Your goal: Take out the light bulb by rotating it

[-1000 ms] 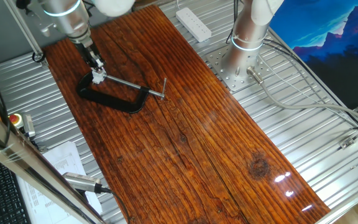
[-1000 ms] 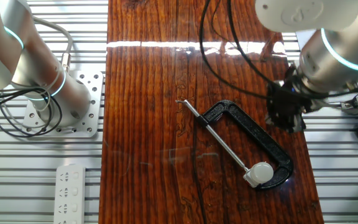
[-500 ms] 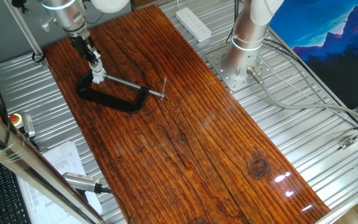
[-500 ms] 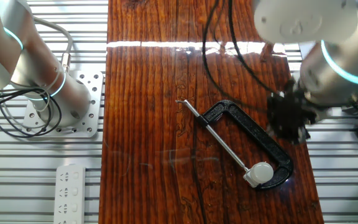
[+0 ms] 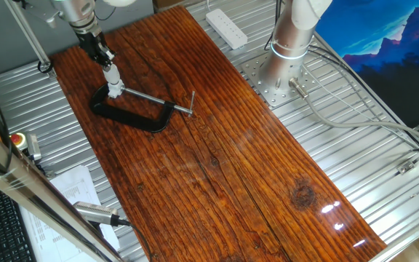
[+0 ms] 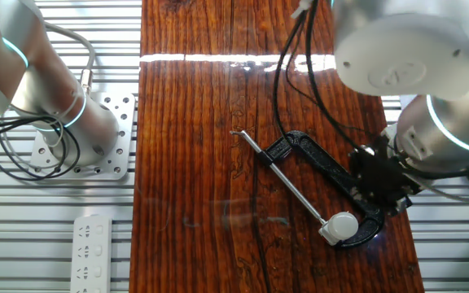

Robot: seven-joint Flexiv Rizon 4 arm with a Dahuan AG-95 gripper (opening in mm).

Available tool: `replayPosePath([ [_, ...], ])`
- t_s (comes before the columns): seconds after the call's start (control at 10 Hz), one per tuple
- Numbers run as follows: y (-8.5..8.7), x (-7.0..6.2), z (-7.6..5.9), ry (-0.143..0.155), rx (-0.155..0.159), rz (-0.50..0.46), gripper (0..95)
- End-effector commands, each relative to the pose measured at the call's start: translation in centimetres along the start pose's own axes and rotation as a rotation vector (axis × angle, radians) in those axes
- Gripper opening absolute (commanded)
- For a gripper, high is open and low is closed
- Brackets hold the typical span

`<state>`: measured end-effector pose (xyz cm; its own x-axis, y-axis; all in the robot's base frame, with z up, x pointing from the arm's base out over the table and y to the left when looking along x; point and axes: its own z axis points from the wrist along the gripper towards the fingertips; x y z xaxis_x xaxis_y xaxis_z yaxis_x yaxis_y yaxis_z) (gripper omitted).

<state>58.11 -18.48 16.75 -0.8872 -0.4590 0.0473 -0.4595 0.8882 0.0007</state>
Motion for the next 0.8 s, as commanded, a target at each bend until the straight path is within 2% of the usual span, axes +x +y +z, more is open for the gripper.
replayPosePath([
  [0.1, 0.1, 0.1, 0.0, -0.003, 0.026, 0.106, 0.0],
  [0.3, 0.1, 0.1, 0.0, 0.002, 0.023, 0.057, 0.0],
  [0.4, -0.3, 0.3, -0.1, 0.003, 0.022, 0.028, 19.0],
  [0.6, -1.7, 0.7, -0.7, -0.003, 0.010, -0.034, 19.0],
  [0.8, -1.9, 1.0, -0.7, -0.009, -0.009, -0.083, 19.0],
])
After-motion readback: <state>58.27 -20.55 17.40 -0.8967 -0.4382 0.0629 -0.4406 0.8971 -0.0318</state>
